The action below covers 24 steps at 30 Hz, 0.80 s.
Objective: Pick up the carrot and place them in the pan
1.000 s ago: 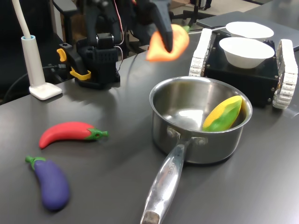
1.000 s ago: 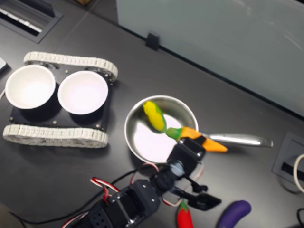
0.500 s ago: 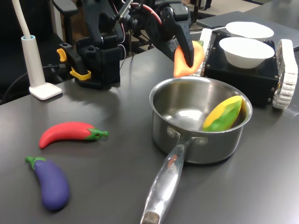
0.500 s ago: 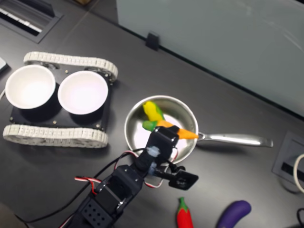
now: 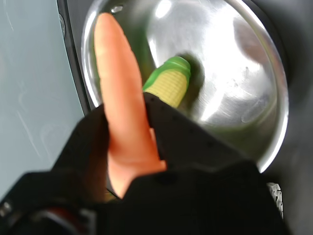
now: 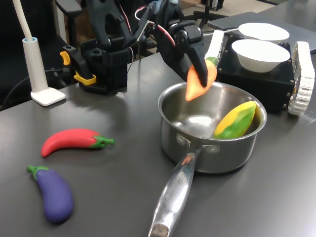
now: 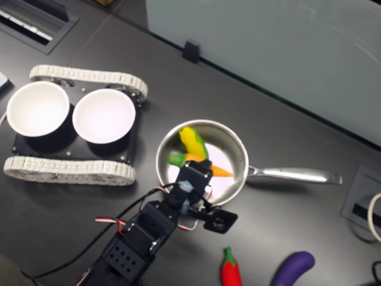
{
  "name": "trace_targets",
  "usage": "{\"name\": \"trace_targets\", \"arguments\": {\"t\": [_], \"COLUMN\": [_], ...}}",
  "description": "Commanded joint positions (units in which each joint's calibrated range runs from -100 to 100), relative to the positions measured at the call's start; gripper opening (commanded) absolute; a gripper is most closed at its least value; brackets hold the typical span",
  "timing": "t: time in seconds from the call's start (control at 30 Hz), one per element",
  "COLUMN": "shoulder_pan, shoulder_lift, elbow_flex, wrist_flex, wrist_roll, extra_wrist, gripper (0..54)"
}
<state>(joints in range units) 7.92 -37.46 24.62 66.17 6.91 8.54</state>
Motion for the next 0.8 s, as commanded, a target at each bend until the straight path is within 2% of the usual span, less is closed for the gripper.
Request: {"name": "trace_targets", "arguments": {"t": [0.0, 0.5, 0.77], "shoulder_pan": [-1.27, -2.99, -4.02], "shoulder_lift": [-3.92, -7.97, -12.18], "elbow_flex": [-1.67, -1.22, -0.40], "wrist_flex": [-1.14, 3.21, 3.72], "wrist_roll": [0.78, 1.07, 1.42], "extra_wrist": [0.37, 0.28, 0.28], "gripper": [20.0, 40.2, 42.2]}}
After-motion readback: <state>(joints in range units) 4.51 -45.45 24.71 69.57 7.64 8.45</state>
